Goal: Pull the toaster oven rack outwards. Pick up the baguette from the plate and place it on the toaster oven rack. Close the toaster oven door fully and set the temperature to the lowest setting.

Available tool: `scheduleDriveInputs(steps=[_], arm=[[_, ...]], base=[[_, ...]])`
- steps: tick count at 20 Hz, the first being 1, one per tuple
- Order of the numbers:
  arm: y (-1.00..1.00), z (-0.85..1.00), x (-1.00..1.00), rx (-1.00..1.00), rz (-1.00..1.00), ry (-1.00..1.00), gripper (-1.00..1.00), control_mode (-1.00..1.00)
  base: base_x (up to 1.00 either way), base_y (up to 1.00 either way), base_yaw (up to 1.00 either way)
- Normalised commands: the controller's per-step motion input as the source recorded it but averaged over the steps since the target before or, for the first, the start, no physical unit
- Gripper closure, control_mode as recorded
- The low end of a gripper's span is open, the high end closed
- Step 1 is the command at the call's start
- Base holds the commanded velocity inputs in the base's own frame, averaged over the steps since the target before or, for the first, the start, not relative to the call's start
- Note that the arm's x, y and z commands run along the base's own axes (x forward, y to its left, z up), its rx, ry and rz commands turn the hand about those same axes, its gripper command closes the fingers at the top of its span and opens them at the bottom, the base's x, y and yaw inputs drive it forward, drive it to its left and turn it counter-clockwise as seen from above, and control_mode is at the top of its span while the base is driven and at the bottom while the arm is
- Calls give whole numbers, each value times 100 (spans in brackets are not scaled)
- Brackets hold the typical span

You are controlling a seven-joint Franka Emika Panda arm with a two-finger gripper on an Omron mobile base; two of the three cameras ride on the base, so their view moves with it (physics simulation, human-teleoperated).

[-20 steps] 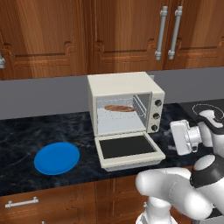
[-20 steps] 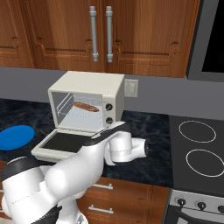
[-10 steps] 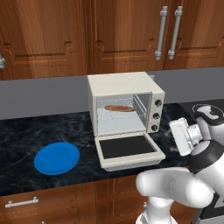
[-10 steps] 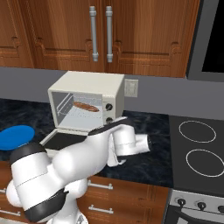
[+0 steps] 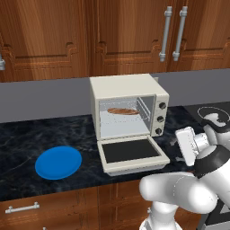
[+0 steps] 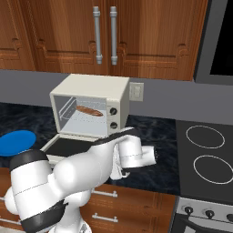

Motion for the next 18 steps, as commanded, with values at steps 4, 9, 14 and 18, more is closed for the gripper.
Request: scheduleDriveInputs(steps=[4,9,14,18], arm=[[20,-3,-11,0,6,-9,-100,-100],[11,-7,0,0,7,-21,-100,-100],[0,-13,0,0,1,-22,-100,-100],[0,-1,0,0,0,-14,-100,-100]], base=[[0,0,0],[0,0,0],[0,0,0],[0,0,0]])
